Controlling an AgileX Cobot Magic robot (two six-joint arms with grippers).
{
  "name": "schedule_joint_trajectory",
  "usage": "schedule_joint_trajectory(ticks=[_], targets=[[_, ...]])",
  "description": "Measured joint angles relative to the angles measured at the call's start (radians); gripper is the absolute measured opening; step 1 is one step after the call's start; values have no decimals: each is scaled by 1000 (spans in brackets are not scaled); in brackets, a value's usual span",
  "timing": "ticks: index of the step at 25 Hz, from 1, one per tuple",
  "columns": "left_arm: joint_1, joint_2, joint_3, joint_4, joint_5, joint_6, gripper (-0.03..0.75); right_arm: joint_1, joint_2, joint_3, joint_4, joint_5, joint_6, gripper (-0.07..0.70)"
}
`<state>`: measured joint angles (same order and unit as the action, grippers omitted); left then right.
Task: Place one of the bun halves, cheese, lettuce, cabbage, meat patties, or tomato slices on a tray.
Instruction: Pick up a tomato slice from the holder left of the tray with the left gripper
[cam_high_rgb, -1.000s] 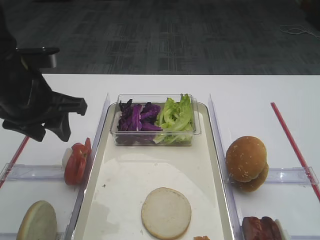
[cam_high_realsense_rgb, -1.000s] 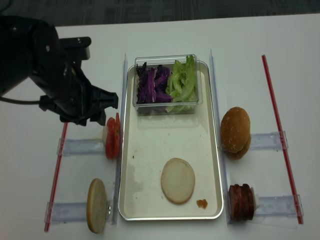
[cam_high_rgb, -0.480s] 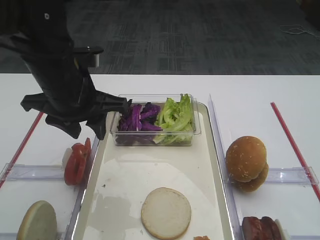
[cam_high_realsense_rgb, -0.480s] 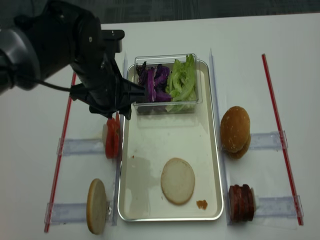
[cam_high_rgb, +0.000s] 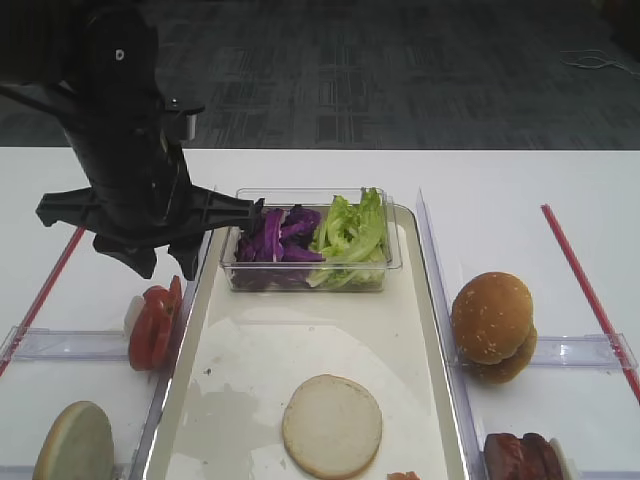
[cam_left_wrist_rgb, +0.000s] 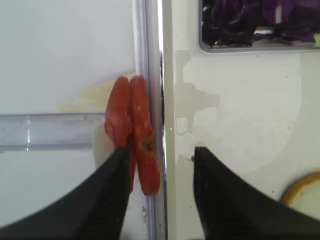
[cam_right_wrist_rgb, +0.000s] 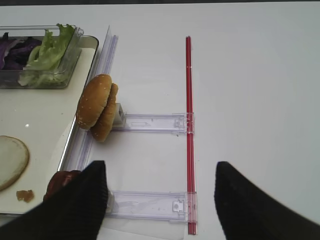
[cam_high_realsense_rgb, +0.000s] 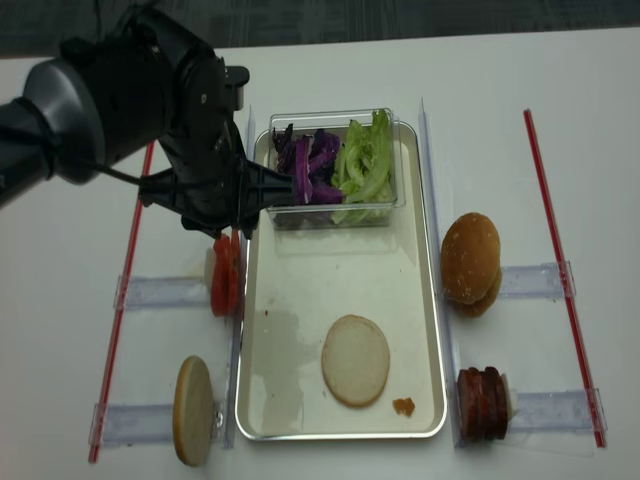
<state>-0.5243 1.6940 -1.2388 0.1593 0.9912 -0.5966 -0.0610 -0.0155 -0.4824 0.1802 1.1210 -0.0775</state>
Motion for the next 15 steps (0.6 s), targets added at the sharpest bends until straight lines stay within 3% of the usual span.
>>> schedule_joint_trajectory(ticks=[9, 15], targets=[[0, 67, 0, 0, 33, -2, 316, 0, 0, 0, 0, -2, 0, 468], [0, 80, 0, 0, 27, -2, 315, 0, 0, 0, 0, -2, 0, 468]])
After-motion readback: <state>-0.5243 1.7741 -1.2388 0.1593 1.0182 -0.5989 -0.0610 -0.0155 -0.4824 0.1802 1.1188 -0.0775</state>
